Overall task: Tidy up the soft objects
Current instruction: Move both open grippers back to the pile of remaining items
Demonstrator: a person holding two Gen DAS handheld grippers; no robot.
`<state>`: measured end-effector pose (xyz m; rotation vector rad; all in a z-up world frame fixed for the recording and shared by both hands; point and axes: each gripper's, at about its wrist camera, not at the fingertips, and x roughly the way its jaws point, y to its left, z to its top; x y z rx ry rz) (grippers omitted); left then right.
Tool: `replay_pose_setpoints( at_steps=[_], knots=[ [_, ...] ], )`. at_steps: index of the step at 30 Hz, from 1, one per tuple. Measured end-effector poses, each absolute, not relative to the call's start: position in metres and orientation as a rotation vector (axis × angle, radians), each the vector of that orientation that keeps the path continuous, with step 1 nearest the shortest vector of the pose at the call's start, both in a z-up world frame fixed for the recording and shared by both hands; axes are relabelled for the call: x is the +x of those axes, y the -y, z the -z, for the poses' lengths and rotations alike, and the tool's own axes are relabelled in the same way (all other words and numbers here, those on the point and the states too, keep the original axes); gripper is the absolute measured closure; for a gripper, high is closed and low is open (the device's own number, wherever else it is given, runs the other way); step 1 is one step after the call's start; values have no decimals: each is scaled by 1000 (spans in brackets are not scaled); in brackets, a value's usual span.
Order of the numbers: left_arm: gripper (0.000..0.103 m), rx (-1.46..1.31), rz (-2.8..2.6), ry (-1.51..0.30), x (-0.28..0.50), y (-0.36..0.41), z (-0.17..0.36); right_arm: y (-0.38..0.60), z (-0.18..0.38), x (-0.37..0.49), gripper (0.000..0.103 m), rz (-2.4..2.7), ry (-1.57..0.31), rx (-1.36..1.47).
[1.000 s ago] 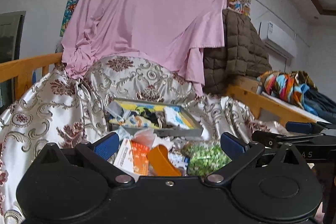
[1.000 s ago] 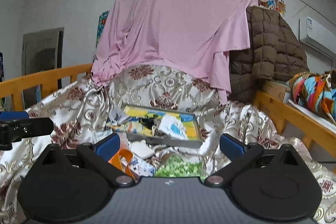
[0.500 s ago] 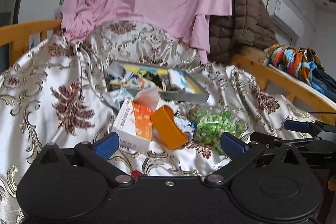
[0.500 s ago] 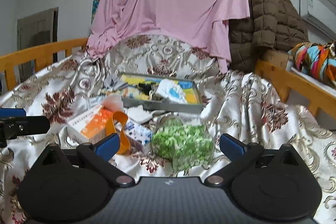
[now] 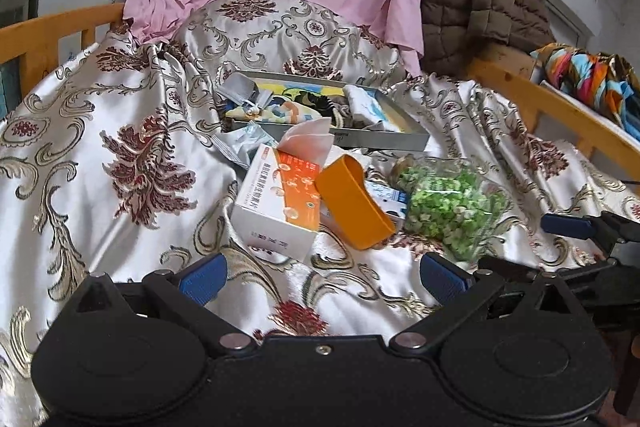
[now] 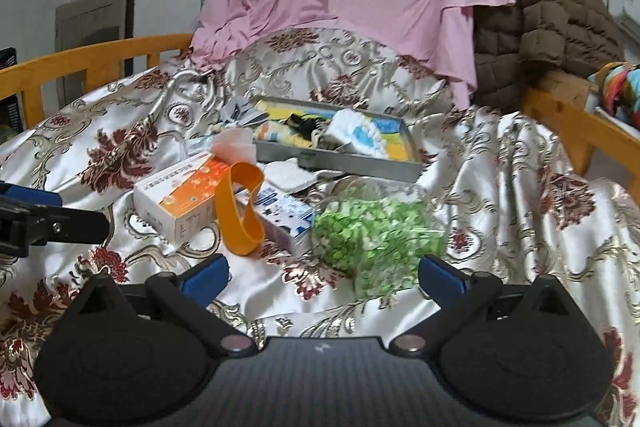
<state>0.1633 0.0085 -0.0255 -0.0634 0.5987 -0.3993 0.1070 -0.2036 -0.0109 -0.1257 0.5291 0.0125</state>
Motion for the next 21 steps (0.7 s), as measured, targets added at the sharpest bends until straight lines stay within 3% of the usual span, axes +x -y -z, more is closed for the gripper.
replay_pose_setpoints(
  at_steps=[10, 21],
  knots=[
    [1, -105, 362, -590, 186, -17, 29, 183, 33, 136, 0, -127, -536, -271],
    [1, -181, 271, -520, 213, -29, 26, 190, 38, 162, 0, -122, -505, -228]
  ],
)
